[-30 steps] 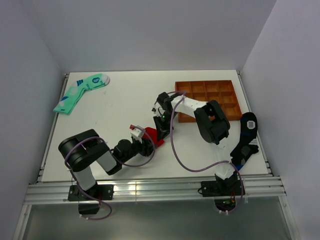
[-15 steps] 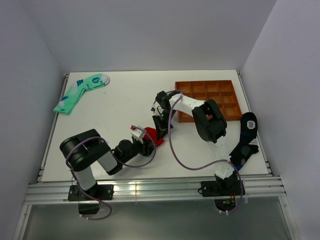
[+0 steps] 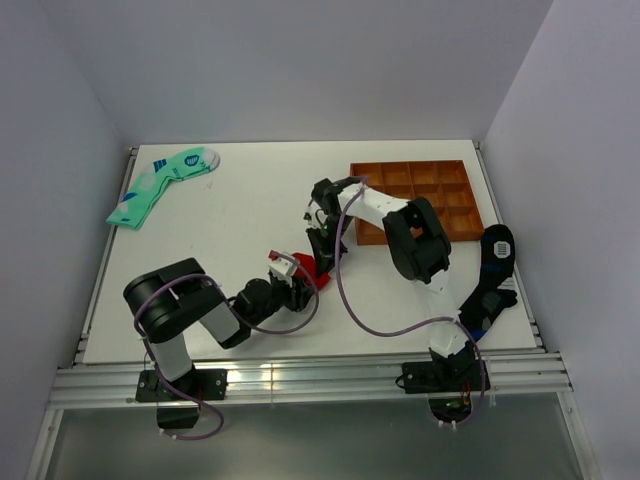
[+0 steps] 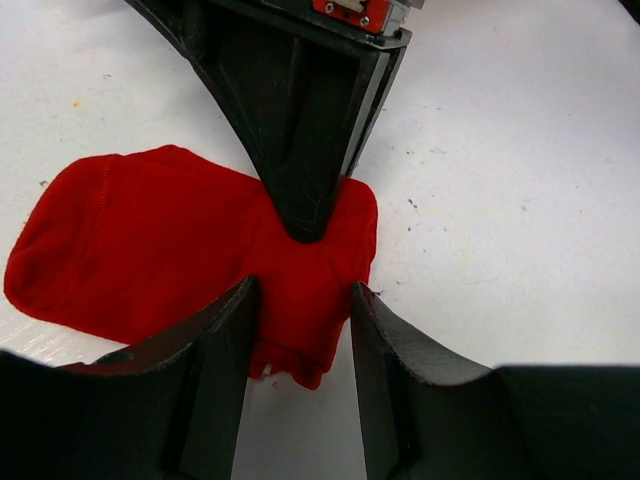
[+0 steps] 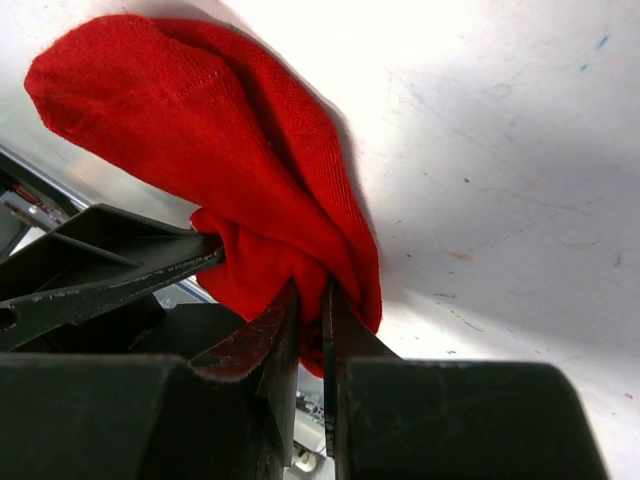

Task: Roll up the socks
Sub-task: Roll the sock at the center of the board.

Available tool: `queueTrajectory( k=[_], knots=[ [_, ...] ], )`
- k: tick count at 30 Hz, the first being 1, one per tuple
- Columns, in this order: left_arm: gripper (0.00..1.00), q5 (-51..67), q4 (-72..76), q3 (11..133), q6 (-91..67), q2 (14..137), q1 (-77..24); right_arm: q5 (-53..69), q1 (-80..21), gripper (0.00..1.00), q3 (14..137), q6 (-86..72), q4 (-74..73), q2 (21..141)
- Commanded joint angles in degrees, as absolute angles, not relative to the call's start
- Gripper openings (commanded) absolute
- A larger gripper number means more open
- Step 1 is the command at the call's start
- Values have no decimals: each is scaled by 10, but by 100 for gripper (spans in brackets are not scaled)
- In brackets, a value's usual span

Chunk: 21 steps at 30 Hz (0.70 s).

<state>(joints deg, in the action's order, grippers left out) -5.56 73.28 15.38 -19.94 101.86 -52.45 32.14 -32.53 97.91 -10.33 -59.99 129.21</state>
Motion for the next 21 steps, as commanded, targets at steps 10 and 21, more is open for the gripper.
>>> queueTrajectory(
  k=[10, 21],
  knots=[
    [47, -74, 626, 186, -172, 1057, -559, 304, -321, 0, 1035, -92, -613, 1325],
    [21, -105, 592, 212, -172, 1083, -566, 310, -322, 0, 1013, -91, -595, 1321]
  ],
)
